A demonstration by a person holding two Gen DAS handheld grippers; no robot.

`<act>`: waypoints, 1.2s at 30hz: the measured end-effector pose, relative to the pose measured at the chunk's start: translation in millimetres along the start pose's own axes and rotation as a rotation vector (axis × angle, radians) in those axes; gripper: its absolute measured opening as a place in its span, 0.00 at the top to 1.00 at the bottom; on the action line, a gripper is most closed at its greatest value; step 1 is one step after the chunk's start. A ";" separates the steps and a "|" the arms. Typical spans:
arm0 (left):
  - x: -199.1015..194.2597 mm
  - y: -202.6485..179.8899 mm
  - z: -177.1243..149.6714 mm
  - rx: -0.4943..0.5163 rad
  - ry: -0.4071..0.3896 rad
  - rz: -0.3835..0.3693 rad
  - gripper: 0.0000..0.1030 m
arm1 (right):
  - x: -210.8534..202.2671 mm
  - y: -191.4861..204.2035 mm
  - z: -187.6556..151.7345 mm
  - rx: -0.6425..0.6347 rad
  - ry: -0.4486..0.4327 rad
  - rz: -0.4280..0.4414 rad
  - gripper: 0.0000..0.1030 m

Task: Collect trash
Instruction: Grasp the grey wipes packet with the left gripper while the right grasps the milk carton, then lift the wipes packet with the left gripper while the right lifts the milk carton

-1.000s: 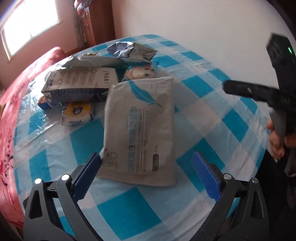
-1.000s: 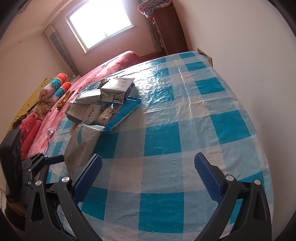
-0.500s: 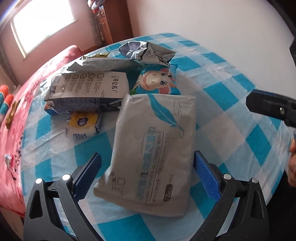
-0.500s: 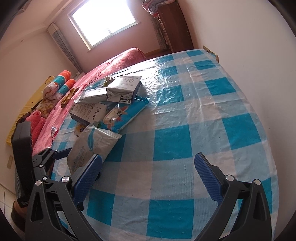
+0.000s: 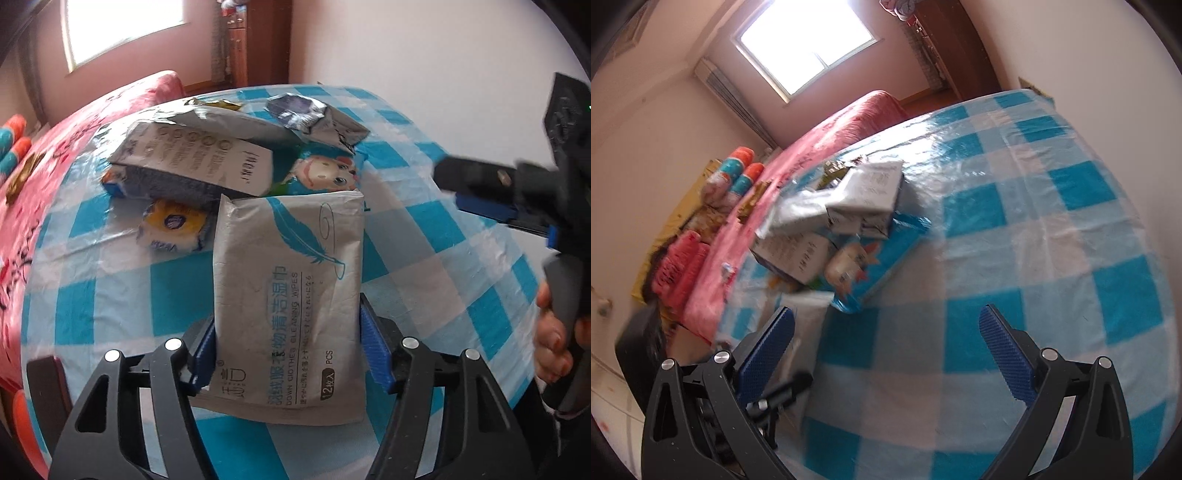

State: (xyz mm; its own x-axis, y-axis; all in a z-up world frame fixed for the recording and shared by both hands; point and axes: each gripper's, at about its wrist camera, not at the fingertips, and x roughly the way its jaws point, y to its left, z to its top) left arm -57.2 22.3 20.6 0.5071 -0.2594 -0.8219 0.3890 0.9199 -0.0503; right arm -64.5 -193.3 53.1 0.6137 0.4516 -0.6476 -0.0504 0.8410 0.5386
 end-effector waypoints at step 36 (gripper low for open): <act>-78.6 79.9 -35.7 -0.202 -0.172 0.081 0.35 | 105.4 18.0 72.9 0.019 0.047 -0.104 0.46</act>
State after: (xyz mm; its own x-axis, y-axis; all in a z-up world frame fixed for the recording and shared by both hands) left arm -93.5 126.8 60.9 0.6602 -0.2131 -0.7202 0.1894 0.9752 -0.1149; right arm 56.8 -152.3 33.8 0.5768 0.3757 -0.7253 0.0274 0.8785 0.4769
